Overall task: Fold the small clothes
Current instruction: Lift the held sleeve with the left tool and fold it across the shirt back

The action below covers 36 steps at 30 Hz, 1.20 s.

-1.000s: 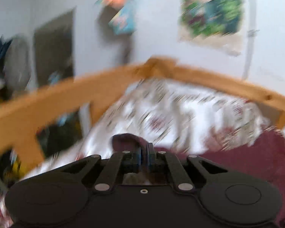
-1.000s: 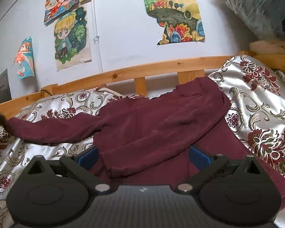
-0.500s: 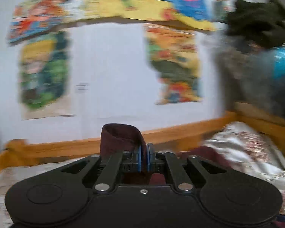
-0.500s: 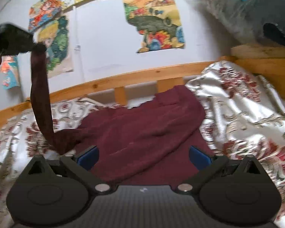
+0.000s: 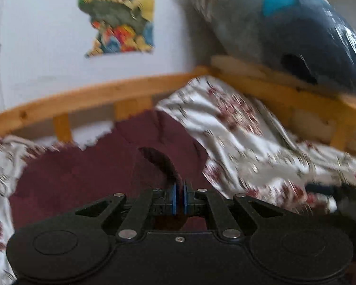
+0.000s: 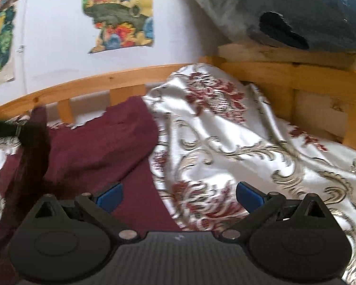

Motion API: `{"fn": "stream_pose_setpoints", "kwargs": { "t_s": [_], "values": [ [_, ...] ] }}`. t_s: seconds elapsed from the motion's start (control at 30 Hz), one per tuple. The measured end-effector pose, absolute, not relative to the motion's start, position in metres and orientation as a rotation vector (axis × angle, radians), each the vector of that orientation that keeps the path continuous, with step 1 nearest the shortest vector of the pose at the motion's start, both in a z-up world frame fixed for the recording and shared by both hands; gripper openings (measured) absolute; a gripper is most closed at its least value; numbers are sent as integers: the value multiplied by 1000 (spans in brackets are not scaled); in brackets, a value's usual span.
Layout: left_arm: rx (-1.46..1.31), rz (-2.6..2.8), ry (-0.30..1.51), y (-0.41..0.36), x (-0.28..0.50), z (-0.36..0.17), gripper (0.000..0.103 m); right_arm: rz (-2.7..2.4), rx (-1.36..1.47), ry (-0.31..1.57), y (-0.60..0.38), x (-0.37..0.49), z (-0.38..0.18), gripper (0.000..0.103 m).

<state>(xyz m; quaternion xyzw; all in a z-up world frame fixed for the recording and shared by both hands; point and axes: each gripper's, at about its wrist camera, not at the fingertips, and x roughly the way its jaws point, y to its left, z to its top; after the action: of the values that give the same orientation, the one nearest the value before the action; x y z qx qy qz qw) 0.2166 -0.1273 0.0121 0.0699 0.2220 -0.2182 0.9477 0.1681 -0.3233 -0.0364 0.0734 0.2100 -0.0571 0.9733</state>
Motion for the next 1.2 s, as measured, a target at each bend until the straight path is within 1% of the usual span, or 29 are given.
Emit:
{"fn": "stream_pose_setpoints", "kwargs": {
  "t_s": [0.17,0.27,0.3,0.33,0.37,0.4,0.43,0.5,0.53,0.6,0.7,0.9,0.93,0.97,1.0,1.03,1.07,1.1,1.13,1.17,1.2],
  "values": [
    [158,-463,501,-133,204,-8,6,-154,176,419,-339,170,-37,103],
    [143,-470,539,-131,203,-14,7,-168,192,413,-344,171,-35,103],
    [125,-485,562,-129,203,-16,12,-171,197,410,-345,171,-35,103],
    [107,-491,580,-126,204,-15,21,-174,200,408,-346,171,-35,103],
    [84,-494,596,-123,204,-15,27,-173,204,405,-347,171,-35,103],
    [60,-501,613,-120,204,-15,45,-171,208,404,-347,172,-35,103],
    [39,-501,629,-116,204,-14,66,-169,213,402,-347,173,-35,103],
    [2,-494,640,-108,197,-11,80,-156,221,401,-346,174,-37,103],
    [-4,-501,639,-104,193,-9,83,-144,225,397,-345,174,-37,103],
    [8,-497,648,-94,185,-7,85,-89,245,381,-343,174,-38,103],
    [18,-393,671,-70,180,-9,85,60,273,355,-335,177,-40,103],
    [-13,-89,683,10,193,-26,85,277,282,408,-302,198,-45,103],
    [-34,-48,671,25,196,-29,84,296,276,416,-296,201,-46,101],
    [-54,-15,664,39,201,-32,84,318,266,426,-290,204,-48,97],
    [-68,7,666,51,208,-34,80,333,249,438,-284,206,-51,95],
    [-83,33,669,62,215,-36,72,345,230,452,-279,208,-53,92],
    [-98,52,674,72,223,-38,68,355,214,468,-275,210,-57,88],
    [-112,65,680,82,231,-39,59,364,208,478,-272,210,-60,85],
    [-124,70,685,90,238,-41,51,377,203,492,-270,211,-63,76],
    [-136,73,693,93,246,-43,48,382,198,510,-267,213,-65,65],
    [-148,76,705,98,254,-45,46,383,194,522,-266,214,-68,61]
  ]
}}
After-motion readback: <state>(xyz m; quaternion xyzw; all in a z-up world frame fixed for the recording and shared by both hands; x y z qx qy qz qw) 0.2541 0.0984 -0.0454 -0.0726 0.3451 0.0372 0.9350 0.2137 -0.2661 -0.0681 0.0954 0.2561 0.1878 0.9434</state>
